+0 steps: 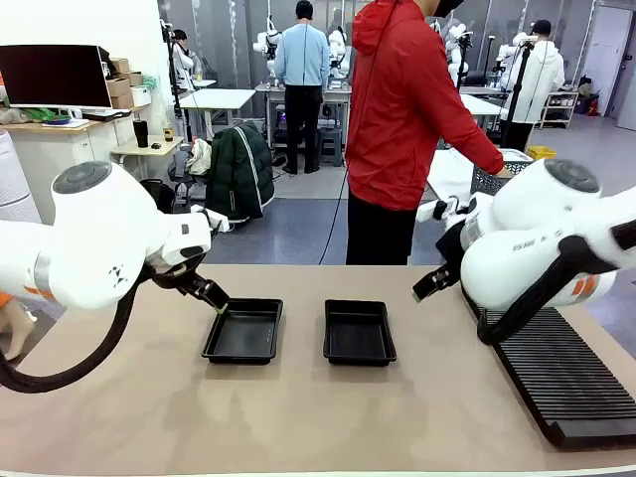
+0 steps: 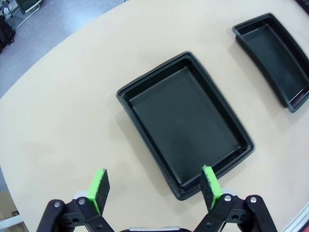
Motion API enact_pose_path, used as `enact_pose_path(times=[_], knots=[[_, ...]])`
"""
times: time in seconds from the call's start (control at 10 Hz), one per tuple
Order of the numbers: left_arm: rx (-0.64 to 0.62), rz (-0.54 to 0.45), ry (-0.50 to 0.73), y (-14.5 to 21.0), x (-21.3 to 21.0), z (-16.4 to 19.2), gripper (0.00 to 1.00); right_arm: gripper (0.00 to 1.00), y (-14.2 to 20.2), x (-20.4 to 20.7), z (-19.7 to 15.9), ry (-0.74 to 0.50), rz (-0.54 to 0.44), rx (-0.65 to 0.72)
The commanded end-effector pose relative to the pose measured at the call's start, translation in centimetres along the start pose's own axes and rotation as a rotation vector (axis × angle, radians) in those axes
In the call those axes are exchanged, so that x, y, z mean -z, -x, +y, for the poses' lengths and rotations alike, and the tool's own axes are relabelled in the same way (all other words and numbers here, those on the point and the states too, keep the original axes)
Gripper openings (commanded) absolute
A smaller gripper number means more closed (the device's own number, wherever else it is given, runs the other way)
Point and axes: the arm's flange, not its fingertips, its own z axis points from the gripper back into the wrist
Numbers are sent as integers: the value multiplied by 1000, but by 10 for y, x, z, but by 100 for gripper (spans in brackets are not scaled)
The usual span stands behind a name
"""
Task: Inspect and transfer BCBs to ESD trays.
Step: Pick up the Blank PCB from the PCB Rack and place it in the left ESD tray.
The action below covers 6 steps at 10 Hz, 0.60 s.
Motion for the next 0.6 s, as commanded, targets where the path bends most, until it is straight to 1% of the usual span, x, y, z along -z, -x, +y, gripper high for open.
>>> enact_pose_path(times=[0.0, 0.1, 0.2, 0.3, 0.5], knots=[[-73, 32, 63, -14, -41, 14, 100, 91, -3, -47, -16, -91, -22, 68], [-123, 24, 105, -19, -58, 12, 100, 87, -3, -69, -29, -107, -6, 76], [-180, 17, 147, -23, -74, 12, 100, 88, -7, -90, -43, -134, 14, 84], [-206, 41, 157, -23, -92, 20, 100, 88, -8, -104, -47, -176, 24, 138], [-303, 60, 209, -25, -124, 26, 100, 88, -11, -138, -71, -252, 61, 206]])
